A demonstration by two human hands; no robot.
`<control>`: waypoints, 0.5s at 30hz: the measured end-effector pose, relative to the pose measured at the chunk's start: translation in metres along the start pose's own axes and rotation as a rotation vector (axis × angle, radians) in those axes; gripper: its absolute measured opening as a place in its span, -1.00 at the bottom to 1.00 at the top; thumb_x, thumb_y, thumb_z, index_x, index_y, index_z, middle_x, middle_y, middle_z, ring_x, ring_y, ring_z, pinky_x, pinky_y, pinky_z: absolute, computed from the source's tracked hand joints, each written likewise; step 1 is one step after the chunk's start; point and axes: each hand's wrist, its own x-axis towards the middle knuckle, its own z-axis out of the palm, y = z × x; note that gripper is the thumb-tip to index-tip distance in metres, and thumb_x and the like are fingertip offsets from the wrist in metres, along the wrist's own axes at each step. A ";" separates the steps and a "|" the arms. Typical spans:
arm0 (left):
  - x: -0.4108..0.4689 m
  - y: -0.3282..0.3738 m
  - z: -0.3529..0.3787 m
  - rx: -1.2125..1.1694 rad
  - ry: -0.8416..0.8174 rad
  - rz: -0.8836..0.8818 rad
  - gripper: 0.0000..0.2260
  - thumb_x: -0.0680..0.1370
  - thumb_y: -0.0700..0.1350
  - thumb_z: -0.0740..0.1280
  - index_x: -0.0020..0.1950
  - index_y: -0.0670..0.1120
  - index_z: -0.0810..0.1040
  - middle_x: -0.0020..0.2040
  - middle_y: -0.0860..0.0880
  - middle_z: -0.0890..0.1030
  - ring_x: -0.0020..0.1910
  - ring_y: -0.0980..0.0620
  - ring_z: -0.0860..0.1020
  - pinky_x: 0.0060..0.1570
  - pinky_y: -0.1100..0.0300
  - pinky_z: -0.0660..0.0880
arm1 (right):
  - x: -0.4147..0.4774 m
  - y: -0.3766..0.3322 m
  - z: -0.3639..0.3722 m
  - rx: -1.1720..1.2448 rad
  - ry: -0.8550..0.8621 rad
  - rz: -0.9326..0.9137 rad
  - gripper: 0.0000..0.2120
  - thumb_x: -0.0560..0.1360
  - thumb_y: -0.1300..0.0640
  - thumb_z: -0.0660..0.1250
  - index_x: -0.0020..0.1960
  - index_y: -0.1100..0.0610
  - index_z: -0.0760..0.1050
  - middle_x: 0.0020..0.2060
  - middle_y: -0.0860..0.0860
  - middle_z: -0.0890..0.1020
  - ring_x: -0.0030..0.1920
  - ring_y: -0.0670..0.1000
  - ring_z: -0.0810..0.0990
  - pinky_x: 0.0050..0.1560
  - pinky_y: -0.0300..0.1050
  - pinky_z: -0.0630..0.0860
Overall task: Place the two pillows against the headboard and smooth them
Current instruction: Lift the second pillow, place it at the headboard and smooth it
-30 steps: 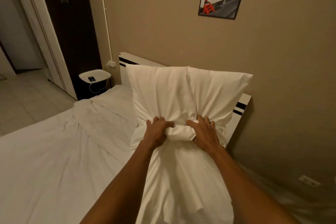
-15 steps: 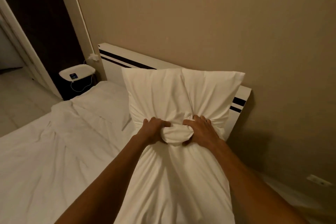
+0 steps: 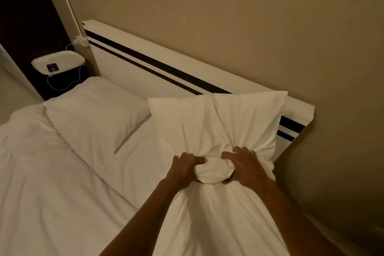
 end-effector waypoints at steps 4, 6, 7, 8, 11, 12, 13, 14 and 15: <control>0.062 -0.040 0.028 -0.210 0.200 -0.054 -0.52 0.46 0.07 0.41 0.37 0.08 0.49 0.18 -0.04 0.59 0.19 -0.13 0.48 0.10 0.01 0.32 | 0.090 0.016 0.002 -0.214 0.106 -0.125 -0.29 0.13 -0.13 0.66 0.23 -0.05 0.55 0.03 0.12 0.54 0.04 0.20 0.51 0.06 0.11 0.35; 0.095 -0.064 0.040 -0.355 0.292 -0.089 -0.64 0.41 0.11 0.35 0.20 0.14 0.55 0.07 -0.01 0.63 0.10 -0.12 0.54 0.04 -0.06 0.41 | 0.145 0.016 0.003 -0.306 0.135 -0.209 -0.29 0.15 -0.06 0.67 0.26 -0.04 0.55 0.06 0.16 0.54 0.07 0.23 0.50 0.12 0.15 0.35; 0.113 -0.078 0.046 -0.410 0.352 -0.091 -0.74 0.40 0.12 0.34 0.06 0.14 0.54 -0.03 0.03 0.64 0.02 -0.08 0.57 -0.04 -0.08 0.46 | 0.172 0.013 0.005 -0.357 0.146 -0.258 -0.31 0.19 -0.04 0.65 0.28 -0.04 0.54 0.09 0.16 0.53 0.10 0.23 0.49 0.17 0.15 0.33; 0.130 -0.093 0.054 -0.454 0.425 -0.087 -0.80 0.39 0.12 0.36 -0.03 0.11 0.52 -0.13 0.05 0.64 -0.07 -0.03 0.59 -0.14 -0.09 0.50 | 0.200 0.007 0.008 -0.410 0.165 -0.315 -0.33 0.20 -0.03 0.64 0.28 -0.05 0.53 0.10 0.16 0.53 0.11 0.23 0.49 0.19 0.15 0.33; 0.175 -0.143 0.092 -0.610 0.597 -0.137 -0.83 0.38 -0.01 0.43 -0.11 0.00 0.51 -0.25 0.06 0.63 -0.22 0.04 0.59 -0.28 -0.11 0.52 | 0.278 -0.008 0.044 -0.551 0.184 -0.450 -0.35 0.24 -0.01 0.62 0.29 -0.06 0.51 0.17 0.19 0.51 0.17 0.26 0.46 0.21 0.17 0.35; 0.188 -0.163 0.112 -0.643 0.623 -0.161 -0.82 0.37 -0.02 0.44 -0.11 0.00 0.50 -0.25 0.06 0.63 -0.22 0.01 0.60 -0.28 -0.10 0.53 | 0.300 -0.010 0.066 -0.583 0.185 -0.473 -0.35 0.27 -0.01 0.60 0.31 -0.07 0.49 0.22 0.20 0.48 0.21 0.26 0.44 0.24 0.18 0.33; 0.198 -0.184 0.135 -0.655 0.621 -0.186 -0.80 0.36 -0.01 0.45 -0.09 0.01 0.50 -0.23 0.06 0.63 -0.20 -0.03 0.60 -0.26 -0.08 0.53 | 0.318 -0.010 0.095 -0.592 0.183 -0.488 -0.35 0.27 -0.01 0.60 0.32 -0.07 0.48 0.26 0.21 0.46 0.25 0.27 0.42 0.26 0.20 0.32; 0.205 -0.206 0.160 -0.641 0.583 -0.230 -0.76 0.36 0.03 0.46 -0.06 0.04 0.50 -0.19 0.05 0.63 -0.15 -0.07 0.61 -0.22 -0.05 0.53 | 0.332 -0.008 0.131 -0.567 0.163 -0.495 -0.33 0.26 0.00 0.61 0.32 -0.06 0.48 0.29 0.22 0.44 0.28 0.29 0.40 0.29 0.22 0.30; 0.211 -0.228 0.185 -0.593 0.521 -0.294 -0.71 0.37 0.10 0.47 0.00 0.09 0.48 -0.13 0.02 0.60 -0.07 -0.11 0.59 -0.15 -0.02 0.51 | 0.342 -0.005 0.169 -0.521 0.132 -0.497 -0.30 0.25 0.03 0.62 0.34 -0.05 0.47 0.34 0.23 0.41 0.33 0.30 0.37 0.33 0.24 0.26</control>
